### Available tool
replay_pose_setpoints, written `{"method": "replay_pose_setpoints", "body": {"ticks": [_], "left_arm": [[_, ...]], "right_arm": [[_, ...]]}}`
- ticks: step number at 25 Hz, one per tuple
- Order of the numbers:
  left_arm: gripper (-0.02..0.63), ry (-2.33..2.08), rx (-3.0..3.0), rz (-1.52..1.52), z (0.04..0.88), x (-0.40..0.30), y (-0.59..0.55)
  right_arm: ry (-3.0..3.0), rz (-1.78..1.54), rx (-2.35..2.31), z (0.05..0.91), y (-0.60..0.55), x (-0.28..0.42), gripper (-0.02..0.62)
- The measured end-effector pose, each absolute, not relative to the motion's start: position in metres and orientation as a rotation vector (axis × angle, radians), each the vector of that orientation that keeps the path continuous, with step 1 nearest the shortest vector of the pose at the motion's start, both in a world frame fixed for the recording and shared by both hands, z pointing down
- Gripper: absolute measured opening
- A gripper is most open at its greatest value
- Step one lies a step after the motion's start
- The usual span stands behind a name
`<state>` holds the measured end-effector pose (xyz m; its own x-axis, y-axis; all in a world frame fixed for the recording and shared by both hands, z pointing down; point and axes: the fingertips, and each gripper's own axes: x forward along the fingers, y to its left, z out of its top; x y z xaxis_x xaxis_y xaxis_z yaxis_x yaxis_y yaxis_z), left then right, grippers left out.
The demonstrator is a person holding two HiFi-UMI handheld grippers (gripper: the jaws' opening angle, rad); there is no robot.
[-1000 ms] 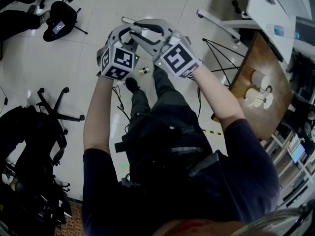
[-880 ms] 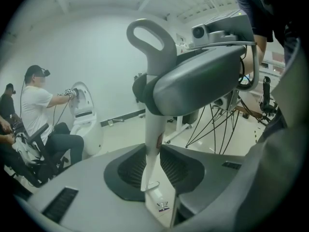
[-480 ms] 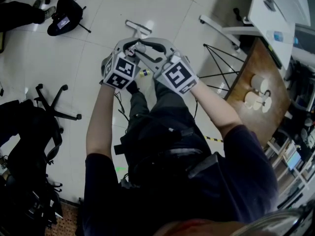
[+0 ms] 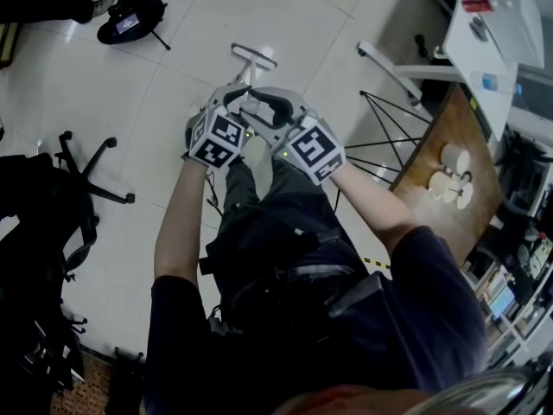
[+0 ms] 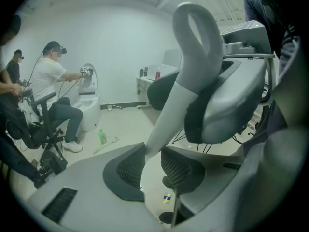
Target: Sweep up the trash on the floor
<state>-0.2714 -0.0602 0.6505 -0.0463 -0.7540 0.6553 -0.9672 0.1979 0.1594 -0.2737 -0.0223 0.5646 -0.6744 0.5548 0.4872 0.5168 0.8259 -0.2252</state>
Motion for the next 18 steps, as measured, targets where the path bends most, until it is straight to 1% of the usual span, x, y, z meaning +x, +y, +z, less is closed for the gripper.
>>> {"method": "replay_pose_setpoints", "body": {"ticks": [6, 11, 18], "left_arm": [[0.1, -1.894, 1.547, 0.396, 0.649, -0.265, -0.025], [0.099, -1.91, 1.523, 0.449, 0.648, -0.259, 0.006], [0.1, -1.97, 1.437, 0.348, 0.647, -0.253, 0.057]], "right_arm": [[-2.428, 0.131, -0.819, 0.564, 0.014, -0.268, 0.158], [-2.409, 0.158, -0.845, 0.562, 0.046, -0.264, 0.161], [-2.38, 0.181, -0.89, 0.562, 0.1, -0.257, 0.166]]}}
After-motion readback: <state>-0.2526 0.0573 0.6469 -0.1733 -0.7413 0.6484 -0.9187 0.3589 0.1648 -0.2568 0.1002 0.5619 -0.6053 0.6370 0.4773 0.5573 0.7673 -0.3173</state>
